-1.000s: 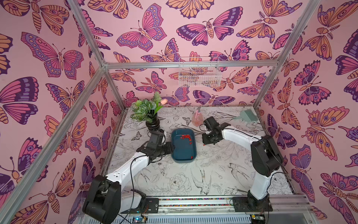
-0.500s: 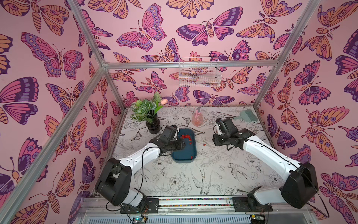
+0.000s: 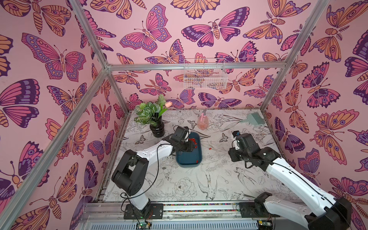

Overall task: Take the screw protection sleeves out of the storage box
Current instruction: Pick up the screw protection sleeve from the storage box.

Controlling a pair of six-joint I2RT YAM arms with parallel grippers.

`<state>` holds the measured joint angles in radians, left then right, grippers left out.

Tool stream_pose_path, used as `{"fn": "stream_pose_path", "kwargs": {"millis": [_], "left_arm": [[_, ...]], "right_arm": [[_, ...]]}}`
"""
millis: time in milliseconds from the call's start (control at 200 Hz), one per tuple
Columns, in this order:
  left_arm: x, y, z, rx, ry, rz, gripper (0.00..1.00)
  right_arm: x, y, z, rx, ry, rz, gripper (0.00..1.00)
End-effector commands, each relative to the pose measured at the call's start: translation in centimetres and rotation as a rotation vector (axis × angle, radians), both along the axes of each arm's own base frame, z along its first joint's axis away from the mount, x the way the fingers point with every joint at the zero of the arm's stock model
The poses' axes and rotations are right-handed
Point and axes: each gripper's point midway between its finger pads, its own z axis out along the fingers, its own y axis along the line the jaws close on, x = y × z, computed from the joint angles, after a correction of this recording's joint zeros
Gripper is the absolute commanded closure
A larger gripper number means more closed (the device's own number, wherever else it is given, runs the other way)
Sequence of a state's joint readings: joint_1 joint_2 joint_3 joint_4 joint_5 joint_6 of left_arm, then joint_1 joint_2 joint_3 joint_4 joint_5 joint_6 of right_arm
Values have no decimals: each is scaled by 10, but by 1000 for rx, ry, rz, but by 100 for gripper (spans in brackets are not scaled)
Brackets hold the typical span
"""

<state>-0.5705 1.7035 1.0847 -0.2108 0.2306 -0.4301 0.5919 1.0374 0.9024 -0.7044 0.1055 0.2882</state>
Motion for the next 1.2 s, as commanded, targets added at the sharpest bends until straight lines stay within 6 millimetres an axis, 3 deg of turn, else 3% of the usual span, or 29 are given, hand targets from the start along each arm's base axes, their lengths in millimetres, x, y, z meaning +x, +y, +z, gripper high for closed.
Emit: {"fn": "stream_pose_path", "kwargs": {"millis": [0,441,616,1192], "left_arm": [[6,-6,-8,57,-25,-47,61],[28,-17,-35,168,-42,-89,68],[30,-18,-48,194,-26,-94,66],[26,-24,-65,224,-2,-119,62]], "right_arm": [[-3,-9,-2,-12,4,-34,60],[0,-9,-2,-26,11,-36,61],[0,-8,-4,-28,16,-33,61],[-1,-9,-5,-28,14,-34,61]]}}
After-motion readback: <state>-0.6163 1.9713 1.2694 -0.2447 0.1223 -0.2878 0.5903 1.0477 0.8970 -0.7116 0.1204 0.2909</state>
